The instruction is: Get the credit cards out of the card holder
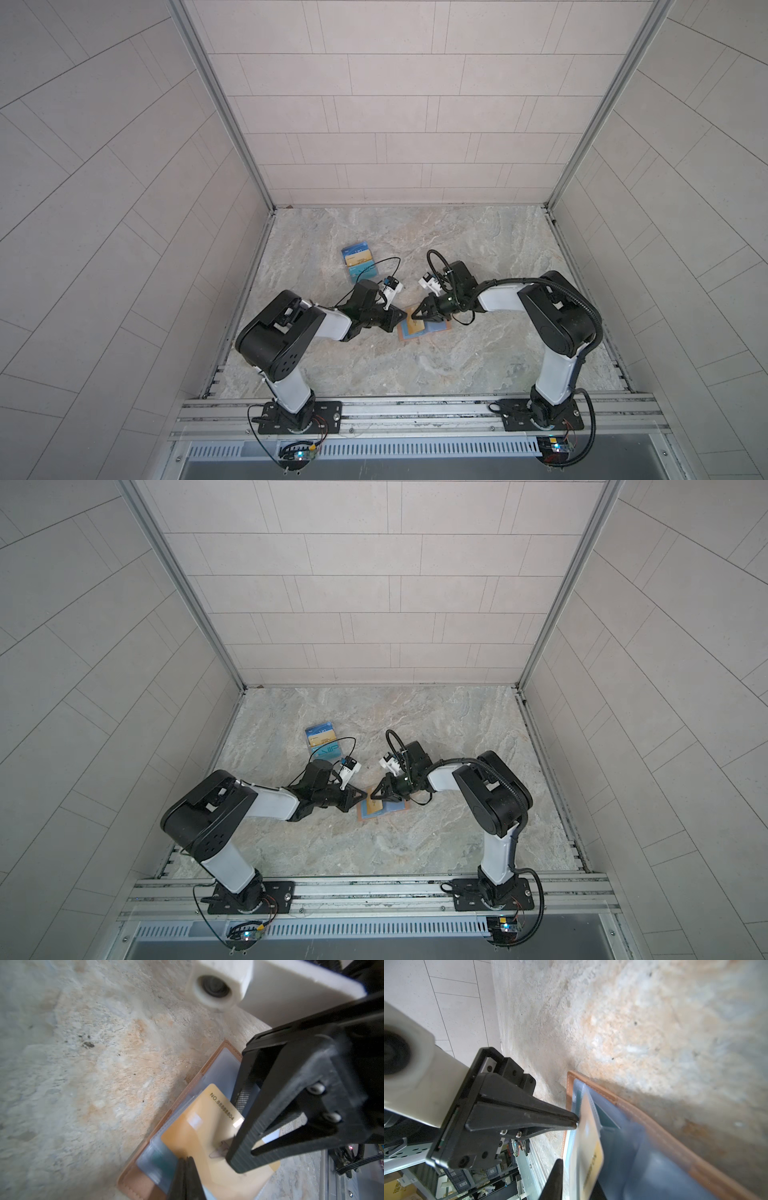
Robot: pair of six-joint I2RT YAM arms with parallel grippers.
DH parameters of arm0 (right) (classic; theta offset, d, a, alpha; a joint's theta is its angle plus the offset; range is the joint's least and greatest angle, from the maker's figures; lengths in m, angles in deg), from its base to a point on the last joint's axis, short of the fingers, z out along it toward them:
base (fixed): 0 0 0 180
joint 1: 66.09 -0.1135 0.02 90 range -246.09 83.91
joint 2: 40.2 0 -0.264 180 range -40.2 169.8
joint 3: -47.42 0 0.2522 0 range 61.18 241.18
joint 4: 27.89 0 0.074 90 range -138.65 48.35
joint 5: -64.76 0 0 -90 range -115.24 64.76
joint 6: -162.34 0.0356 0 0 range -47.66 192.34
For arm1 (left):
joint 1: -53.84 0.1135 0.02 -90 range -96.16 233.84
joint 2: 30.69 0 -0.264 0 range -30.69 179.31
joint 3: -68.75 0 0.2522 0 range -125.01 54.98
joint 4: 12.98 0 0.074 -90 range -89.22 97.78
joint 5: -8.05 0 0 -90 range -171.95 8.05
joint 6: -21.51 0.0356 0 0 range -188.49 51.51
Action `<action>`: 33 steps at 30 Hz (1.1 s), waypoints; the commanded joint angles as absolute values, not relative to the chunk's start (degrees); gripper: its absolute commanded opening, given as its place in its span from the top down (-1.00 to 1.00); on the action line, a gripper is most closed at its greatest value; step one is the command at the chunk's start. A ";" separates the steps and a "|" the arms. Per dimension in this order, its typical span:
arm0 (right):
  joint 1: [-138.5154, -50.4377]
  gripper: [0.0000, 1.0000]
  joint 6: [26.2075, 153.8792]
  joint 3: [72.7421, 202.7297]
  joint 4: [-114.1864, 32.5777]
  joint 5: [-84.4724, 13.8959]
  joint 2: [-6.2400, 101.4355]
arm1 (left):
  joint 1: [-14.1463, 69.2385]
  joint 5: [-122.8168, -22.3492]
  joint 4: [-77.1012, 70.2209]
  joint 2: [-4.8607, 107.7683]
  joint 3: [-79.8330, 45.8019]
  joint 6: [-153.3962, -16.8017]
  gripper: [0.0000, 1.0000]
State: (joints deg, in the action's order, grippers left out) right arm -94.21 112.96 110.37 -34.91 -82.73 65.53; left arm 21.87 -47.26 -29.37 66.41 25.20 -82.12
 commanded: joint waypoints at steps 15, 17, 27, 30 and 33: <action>-91.09 0.68 111.43 108.29 -35.59 -84.19 61.69 | 21.14 -49.17 -19.18 69.27 26.19 -80.45 1.00; -90.75 0.68 111.19 108.02 -35.93 -84.22 61.19 | 21.13 -49.16 -19.13 69.17 26.16 -80.45 1.00; -89.13 0.92 105.90 107.93 -44.83 -80.51 56.88 | 21.14 -49.87 -19.58 68.25 26.55 -81.05 0.96; -88.95 0.99 102.50 108.67 -51.21 -76.28 54.27 | 21.14 -49.57 -20.05 66.63 26.86 -81.57 0.88; -88.92 1.00 98.90 109.74 -58.06 -70.57 50.72 | 21.14 -48.86 -19.64 63.95 26.62 -82.33 0.65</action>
State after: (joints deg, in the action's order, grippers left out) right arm -89.05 104.11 108.21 -49.97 -76.09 54.45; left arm 21.61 -47.61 -27.06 65.10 24.99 -82.12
